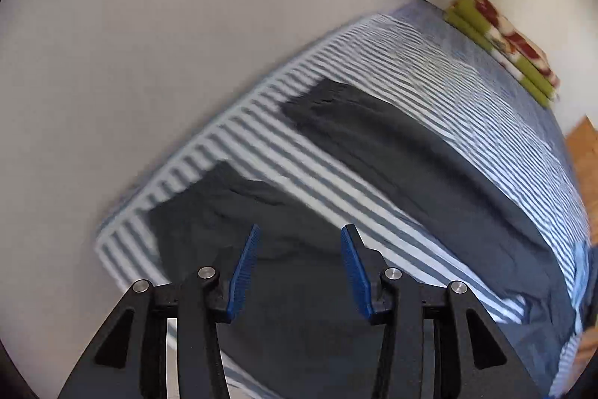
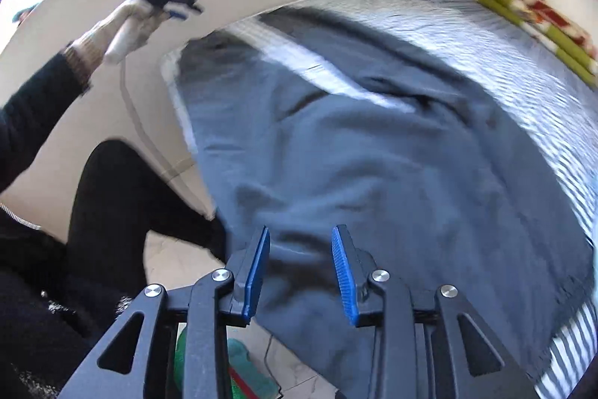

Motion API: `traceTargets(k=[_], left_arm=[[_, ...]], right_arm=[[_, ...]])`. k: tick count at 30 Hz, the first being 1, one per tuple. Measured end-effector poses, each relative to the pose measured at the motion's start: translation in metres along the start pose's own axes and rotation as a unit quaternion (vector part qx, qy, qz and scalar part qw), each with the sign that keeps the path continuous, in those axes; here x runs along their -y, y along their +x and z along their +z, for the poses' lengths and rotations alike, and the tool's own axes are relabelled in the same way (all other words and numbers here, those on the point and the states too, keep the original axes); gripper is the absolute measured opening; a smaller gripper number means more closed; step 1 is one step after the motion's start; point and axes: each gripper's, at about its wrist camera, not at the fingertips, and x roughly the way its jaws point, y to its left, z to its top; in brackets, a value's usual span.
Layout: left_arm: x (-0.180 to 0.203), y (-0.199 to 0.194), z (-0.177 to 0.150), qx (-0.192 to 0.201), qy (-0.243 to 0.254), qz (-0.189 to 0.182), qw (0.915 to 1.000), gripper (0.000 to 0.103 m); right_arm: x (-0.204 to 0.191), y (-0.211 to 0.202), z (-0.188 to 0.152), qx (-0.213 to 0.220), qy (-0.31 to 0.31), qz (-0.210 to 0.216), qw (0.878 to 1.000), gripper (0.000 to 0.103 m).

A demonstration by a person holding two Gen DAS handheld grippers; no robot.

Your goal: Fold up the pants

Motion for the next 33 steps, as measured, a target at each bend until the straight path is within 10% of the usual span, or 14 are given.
traceTargets(k=[7, 12, 23, 33], left_arm=[[0.206, 0.037, -0.061, -0.076, 0.156, -0.156, 0.9724, 0.049], [0.247, 0.052, -0.076, -0.099, 0.176, -0.164, 0.9655, 0.049], [0.029, 0.011, -0.043, -0.037, -0.001, -0.023, 0.9991, 0.055], [-0.175, 0.028, -0.033, -0.053, -0.186, 0.044, 0.9801, 0.063]], right_arm=[[0.101, -0.047, -0.035, 0.039, 0.18, -0.115, 0.976, 0.032], [0.117, -0.07, -0.052, 0.05, 0.185, -0.129, 0.973, 0.032], [0.002, -0.022, -0.047, 0.007, -0.013, -0.017, 1.0, 0.032], [-0.055, 0.03, -0.02, -0.022, -0.103, 0.007, 0.994, 0.043]])
